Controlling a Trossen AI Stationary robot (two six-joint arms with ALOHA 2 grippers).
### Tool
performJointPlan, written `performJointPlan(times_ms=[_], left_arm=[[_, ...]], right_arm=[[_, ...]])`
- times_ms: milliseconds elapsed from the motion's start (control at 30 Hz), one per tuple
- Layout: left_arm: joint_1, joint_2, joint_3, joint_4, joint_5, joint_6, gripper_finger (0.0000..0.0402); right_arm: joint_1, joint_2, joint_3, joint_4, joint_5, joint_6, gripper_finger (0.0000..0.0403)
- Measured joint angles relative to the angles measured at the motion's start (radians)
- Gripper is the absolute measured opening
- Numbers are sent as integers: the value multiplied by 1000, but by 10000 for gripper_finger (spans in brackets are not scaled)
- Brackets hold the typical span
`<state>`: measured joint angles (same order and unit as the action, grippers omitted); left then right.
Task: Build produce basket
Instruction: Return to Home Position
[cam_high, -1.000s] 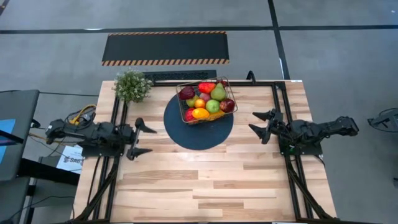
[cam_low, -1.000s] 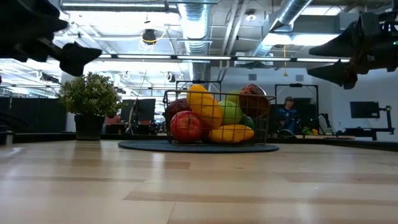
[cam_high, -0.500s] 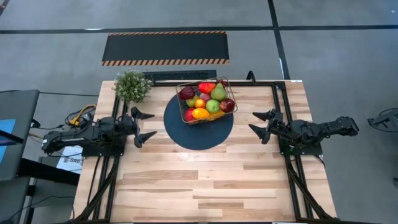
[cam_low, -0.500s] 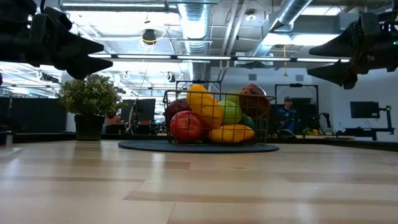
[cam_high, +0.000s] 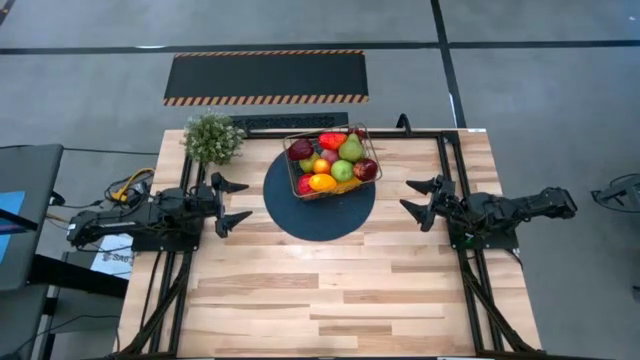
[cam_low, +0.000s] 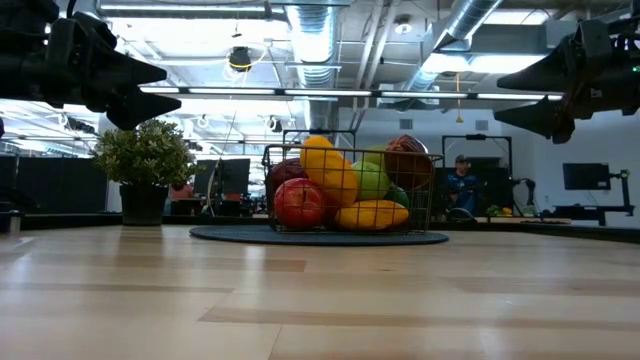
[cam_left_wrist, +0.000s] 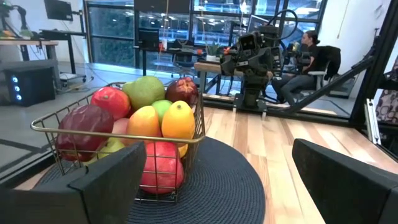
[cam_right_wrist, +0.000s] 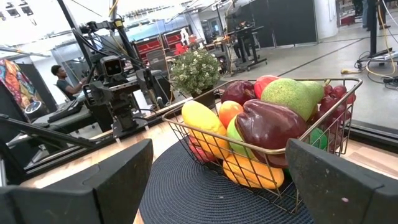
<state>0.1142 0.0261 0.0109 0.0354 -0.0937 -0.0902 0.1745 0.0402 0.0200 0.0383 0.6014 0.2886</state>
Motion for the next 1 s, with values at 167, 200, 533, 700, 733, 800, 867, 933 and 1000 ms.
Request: performJointPlan(times_ms=[167,200,533,700,733,800,867,933,1000], left_arm=[[0,0,0,0,0,-9,392],[0,0,0,0,0,-9,392],[0,0,0,0,0,-10,392],[0,0,0,0,0,-11,392],[0,0,0,0,0,-11,392],[0,0,0,0,0,-11,392],[0,0,0,0,0,-11,392],[0,0,0,0,0,-11,392],[0,0,0,0,0,-11,392]], right_arm=[[0,0,0,0,0,0,385],[0,0,0,0,0,0,385],[0,0,-1,0,0,0,385],[0,0,-1,0,0,0,385],[0,0,-1,0,0,0,385],[0,0,-1,0,0,0,385],[0,0,-1,0,0,0,385],[0,0,-1,0,0,0,385],[0,0,-1,0,0,0,385]])
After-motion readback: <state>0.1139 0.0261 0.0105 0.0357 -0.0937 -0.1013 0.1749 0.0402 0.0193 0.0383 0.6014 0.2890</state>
